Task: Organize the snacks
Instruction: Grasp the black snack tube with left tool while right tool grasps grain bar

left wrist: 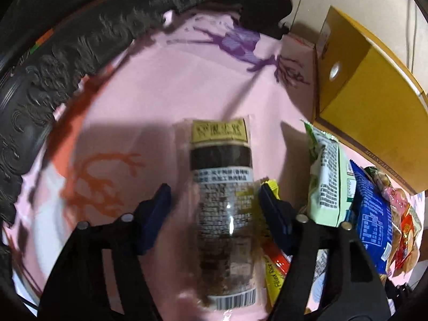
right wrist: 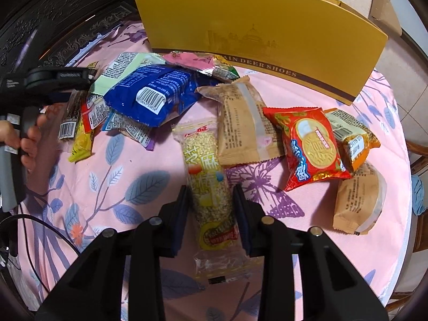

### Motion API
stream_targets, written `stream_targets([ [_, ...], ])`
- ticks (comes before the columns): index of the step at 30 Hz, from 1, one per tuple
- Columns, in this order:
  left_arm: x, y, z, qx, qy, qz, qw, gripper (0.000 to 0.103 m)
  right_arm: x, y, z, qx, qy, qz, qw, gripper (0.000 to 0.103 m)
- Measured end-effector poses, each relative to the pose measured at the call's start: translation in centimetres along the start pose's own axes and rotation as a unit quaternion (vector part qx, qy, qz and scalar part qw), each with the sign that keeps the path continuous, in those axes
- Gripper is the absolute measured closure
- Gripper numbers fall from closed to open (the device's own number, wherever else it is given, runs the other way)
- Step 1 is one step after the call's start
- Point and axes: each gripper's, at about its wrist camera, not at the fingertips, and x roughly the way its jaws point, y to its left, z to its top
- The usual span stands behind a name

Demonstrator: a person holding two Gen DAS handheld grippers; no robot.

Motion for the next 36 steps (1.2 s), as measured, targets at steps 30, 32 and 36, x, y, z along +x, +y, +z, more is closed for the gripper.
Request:
stream_targets([
  [30, -16.8, -5.5, -2.8, 0.149, -0.139, -0.118, 0.9719, 0.071, -11.4, -1.9, 0.7, 0.054, -0.122, -0.009, 0.991, 0.073],
  [32, -18.2, -6.7, -2.5, 0.159, -0.150, -0.135, 0.9664, 0.071, -12.9, -2.6, 1.3, 0.063, -0.140, -0.014, 0.988, 0.073],
  [36, -20.3, -9.3, -1.6, 0.180, -0.170, -0.165, 0.9548, 0.071, -15.3, -3.9, 2.9, 0.070, -0.177, -0.029, 0.981, 0.073],
])
